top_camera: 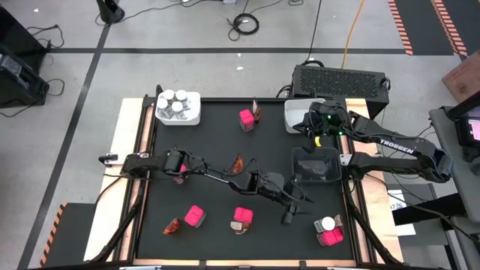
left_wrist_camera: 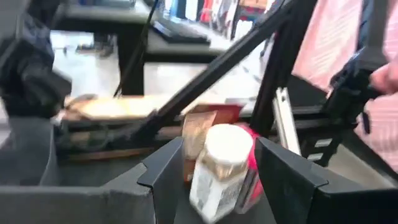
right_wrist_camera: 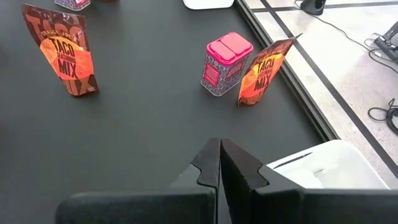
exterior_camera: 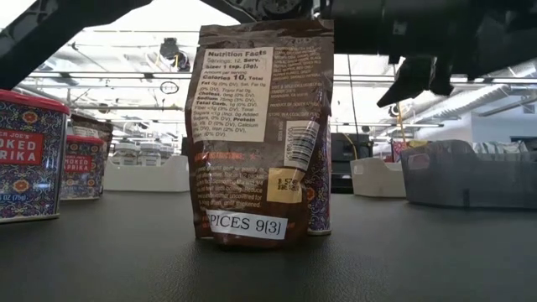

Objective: Sort spices by type
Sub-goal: Put the white seasoning bottle into the left white bin

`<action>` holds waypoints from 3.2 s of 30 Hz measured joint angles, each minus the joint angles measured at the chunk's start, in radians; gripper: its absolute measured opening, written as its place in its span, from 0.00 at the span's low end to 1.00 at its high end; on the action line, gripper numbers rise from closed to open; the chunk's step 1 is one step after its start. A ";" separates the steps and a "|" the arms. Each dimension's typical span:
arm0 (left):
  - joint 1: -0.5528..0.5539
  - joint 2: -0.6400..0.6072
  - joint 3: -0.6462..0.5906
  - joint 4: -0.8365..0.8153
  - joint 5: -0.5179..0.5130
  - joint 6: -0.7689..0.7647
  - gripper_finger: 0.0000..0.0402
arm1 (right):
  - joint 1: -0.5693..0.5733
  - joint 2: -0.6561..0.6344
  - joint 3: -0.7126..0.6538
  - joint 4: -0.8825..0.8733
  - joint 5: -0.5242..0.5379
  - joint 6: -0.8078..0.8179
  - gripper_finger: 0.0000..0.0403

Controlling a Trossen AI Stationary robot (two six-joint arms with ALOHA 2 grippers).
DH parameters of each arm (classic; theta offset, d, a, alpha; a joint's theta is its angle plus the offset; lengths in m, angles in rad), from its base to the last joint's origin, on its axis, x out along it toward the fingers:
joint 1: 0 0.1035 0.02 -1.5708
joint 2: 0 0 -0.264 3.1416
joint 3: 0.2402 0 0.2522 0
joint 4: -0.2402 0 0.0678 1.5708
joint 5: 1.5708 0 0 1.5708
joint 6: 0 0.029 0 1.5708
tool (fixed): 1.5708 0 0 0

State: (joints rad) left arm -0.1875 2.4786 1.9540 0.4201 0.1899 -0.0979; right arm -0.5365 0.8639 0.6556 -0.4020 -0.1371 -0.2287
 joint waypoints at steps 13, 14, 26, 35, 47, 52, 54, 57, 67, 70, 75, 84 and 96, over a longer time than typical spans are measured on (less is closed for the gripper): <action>-0.011 0.080 0.040 0.139 0.069 -0.009 0.49 | 0.000 0.000 0.000 -0.007 0.000 0.115 0.02; -0.011 0.095 0.064 0.134 0.069 -0.021 0.49 | 0.000 0.000 0.000 -0.007 0.000 0.115 0.02; -0.048 0.239 0.395 -0.081 0.051 0.050 0.60 | 0.000 0.000 0.000 -0.011 0.002 0.146 0.02; -0.079 0.251 0.404 -0.116 -0.041 0.125 0.75 | 0.000 0.000 0.000 -0.012 0.001 0.138 0.02; -0.074 0.306 0.401 -0.076 -0.099 0.130 0.78 | 0.002 0.000 0.000 -0.015 0.002 0.132 0.02; -0.068 0.306 0.401 -0.099 -0.099 0.129 0.78 | 0.002 0.000 0.000 -0.015 0.002 0.132 0.02; -0.067 0.306 0.401 -0.093 -0.099 0.130 0.78 | 0.002 0.000 0.000 -0.015 0.002 0.132 0.02; -0.062 0.305 0.401 -0.041 -0.095 0.129 0.78 | 0.002 0.000 0.000 -0.013 0.002 0.131 0.02; -0.039 0.304 0.402 -0.069 -0.046 0.037 0.78 | 0.002 0.000 0.000 0.071 0.003 0.133 0.02; -0.042 0.304 0.402 -0.071 -0.040 0.084 0.78 | 0.002 0.000 0.000 0.098 0.003 0.136 0.02; -0.042 0.306 0.402 -0.061 -0.039 0.162 0.78 | 0.002 0.000 0.000 0.092 0.003 0.138 0.02; -0.051 0.314 0.402 -0.018 -0.029 0.164 0.78 | 0.002 0.000 0.000 0.096 0.010 0.247 0.02; -0.071 0.377 0.402 -0.011 -0.038 0.156 0.78 | 0.002 0.000 0.000 0.051 0.005 0.253 0.02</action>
State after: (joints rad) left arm -0.2588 2.8552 2.3562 0.4094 0.1515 0.0582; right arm -0.5348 0.8642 0.6559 -0.3508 -0.1326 0.0239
